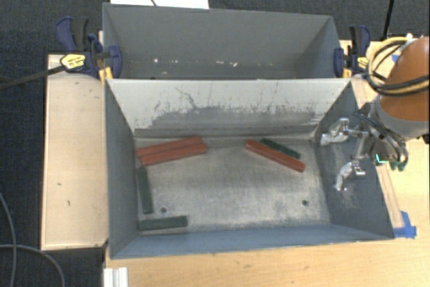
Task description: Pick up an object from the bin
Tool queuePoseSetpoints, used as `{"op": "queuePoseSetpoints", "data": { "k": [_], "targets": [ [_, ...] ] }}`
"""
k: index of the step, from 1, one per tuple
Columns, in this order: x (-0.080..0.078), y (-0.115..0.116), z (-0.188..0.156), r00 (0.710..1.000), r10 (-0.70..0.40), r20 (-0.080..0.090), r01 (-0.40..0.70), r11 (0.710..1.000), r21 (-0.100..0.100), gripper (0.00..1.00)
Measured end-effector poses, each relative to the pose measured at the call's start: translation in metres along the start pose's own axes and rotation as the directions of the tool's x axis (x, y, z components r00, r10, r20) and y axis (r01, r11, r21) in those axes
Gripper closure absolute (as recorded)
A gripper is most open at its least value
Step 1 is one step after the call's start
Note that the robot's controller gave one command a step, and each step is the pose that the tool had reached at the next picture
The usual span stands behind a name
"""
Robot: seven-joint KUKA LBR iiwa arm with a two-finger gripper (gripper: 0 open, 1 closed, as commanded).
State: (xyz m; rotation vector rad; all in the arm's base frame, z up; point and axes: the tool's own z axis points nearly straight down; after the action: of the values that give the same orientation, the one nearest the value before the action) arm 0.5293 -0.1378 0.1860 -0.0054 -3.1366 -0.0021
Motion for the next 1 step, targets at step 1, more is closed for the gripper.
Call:
{"op": "queuePoseSetpoints", "data": {
  "k": [1],
  "targets": [
    [-0.0018, 0.0003, -0.0044, 1.0, -0.004, 0.008, 0.003, 1.0, 0.002, 0.0]
  ]
}}
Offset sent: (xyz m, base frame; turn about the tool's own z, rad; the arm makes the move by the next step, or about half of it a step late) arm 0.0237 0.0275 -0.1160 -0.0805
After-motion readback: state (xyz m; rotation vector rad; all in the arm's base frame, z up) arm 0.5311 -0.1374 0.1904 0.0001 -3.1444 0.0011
